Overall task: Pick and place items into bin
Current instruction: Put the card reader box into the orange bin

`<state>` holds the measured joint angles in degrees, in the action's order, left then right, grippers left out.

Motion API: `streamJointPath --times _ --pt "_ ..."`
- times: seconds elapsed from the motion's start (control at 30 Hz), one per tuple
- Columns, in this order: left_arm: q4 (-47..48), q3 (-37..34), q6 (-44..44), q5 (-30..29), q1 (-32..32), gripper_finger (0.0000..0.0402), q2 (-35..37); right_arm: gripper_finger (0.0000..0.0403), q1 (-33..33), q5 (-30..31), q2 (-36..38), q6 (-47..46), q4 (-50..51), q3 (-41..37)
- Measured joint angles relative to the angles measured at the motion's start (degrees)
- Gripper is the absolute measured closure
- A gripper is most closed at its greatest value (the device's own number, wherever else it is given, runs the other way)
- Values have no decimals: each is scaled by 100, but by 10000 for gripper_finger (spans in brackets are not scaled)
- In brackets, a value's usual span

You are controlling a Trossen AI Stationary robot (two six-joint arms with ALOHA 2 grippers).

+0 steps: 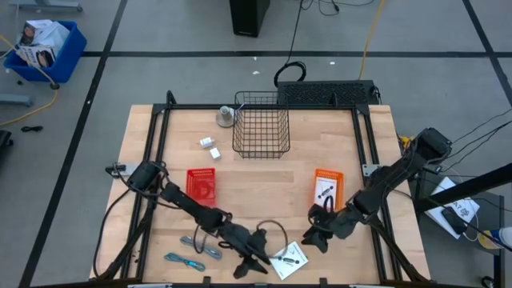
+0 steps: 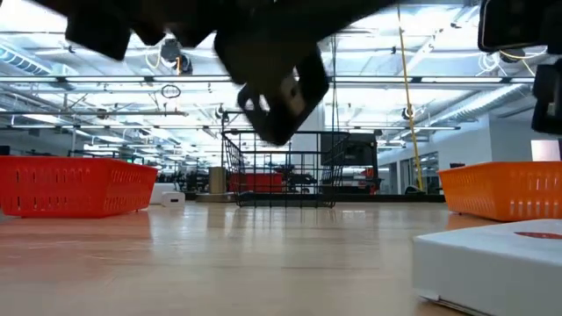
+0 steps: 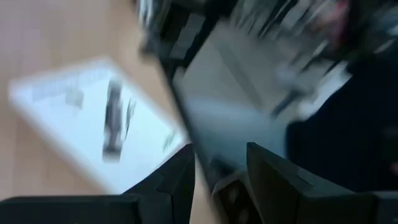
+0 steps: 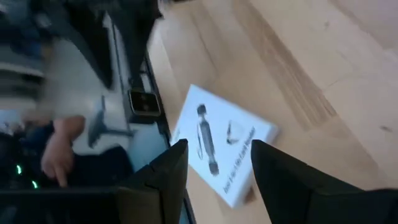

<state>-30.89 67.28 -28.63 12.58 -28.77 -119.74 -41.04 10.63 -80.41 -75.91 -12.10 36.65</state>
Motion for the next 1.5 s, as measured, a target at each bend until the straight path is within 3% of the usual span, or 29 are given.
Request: streamJointPath --times 0.07,0.17,0.47,0.7,1.1,1.5 --pt "965 295 188 -80 -40 254 -3 234 -108 99 -236 -84 -340 -10" --pt "1567 590 440 -456 -102 254 -4 234 -256 143 -532 -155 -766 -10" --pt "1621 763 604 -431 27 254 -11 234 -707 168 -968 -1004 -935 -16" --pt "1547 762 796 -56 173 254 -204 234 -999 711 -1126 -887 -1431 43" --pt "1604 759 798 -499 240 254 -289 234 -1114 284 -2176 2154 -1137 970" --pt "1572 761 779 -448 250 254 -289 234 -1299 1047 -3135 3367 571 2106"
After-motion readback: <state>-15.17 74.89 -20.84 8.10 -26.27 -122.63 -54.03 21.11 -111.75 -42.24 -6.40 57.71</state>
